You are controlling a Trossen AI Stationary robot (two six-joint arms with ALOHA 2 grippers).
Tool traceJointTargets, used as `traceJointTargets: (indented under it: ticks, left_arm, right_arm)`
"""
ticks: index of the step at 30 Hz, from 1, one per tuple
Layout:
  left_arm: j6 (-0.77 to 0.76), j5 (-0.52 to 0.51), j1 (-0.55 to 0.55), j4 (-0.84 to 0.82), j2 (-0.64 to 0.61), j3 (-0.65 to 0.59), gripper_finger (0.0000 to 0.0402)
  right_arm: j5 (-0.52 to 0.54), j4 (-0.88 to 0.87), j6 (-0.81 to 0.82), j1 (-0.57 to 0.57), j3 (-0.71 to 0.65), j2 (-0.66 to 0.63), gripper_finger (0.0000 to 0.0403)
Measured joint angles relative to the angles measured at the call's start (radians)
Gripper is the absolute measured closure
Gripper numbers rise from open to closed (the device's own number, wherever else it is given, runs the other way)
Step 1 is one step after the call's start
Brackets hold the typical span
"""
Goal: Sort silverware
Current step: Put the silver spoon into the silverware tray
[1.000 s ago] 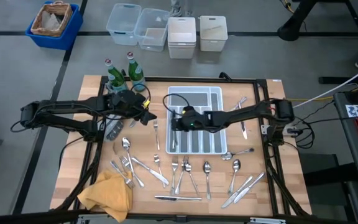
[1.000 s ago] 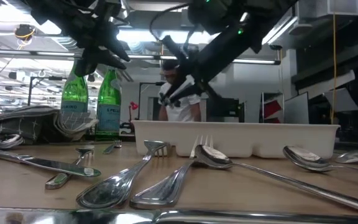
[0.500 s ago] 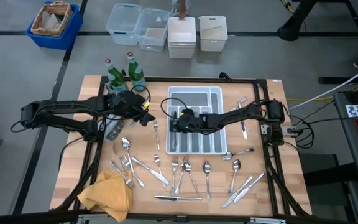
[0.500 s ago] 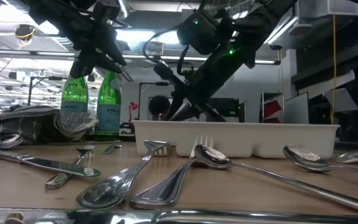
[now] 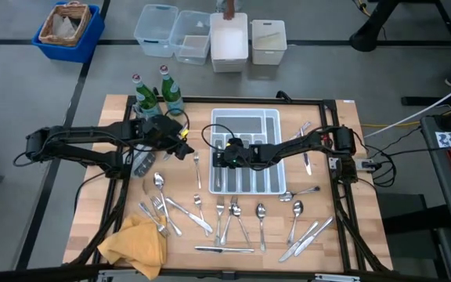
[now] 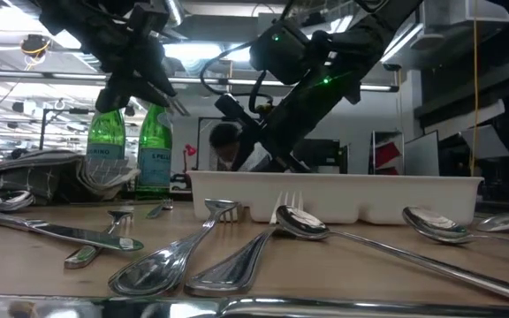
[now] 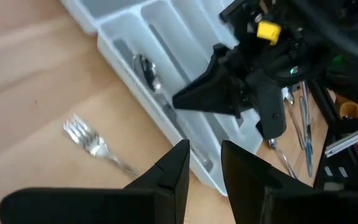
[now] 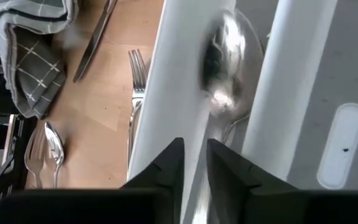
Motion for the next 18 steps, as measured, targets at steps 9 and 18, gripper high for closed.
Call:
traceJointTargets:
  ticks: [9,18]
  left_arm:
    - [-0.192,0.176,-0.044,-0.181,-0.005,0.000,0.0320]
    - [-0.429,0.271,-0.193,-0.425,-0.005,0.000,0.0320]
  right_arm:
    - [-0.067,0.002,-0.009,-0.002,0.000,-0.002,0.0310]
    - [-0.144,-0.008,-0.119,0.001,-0.003,-0.051,0.0317]
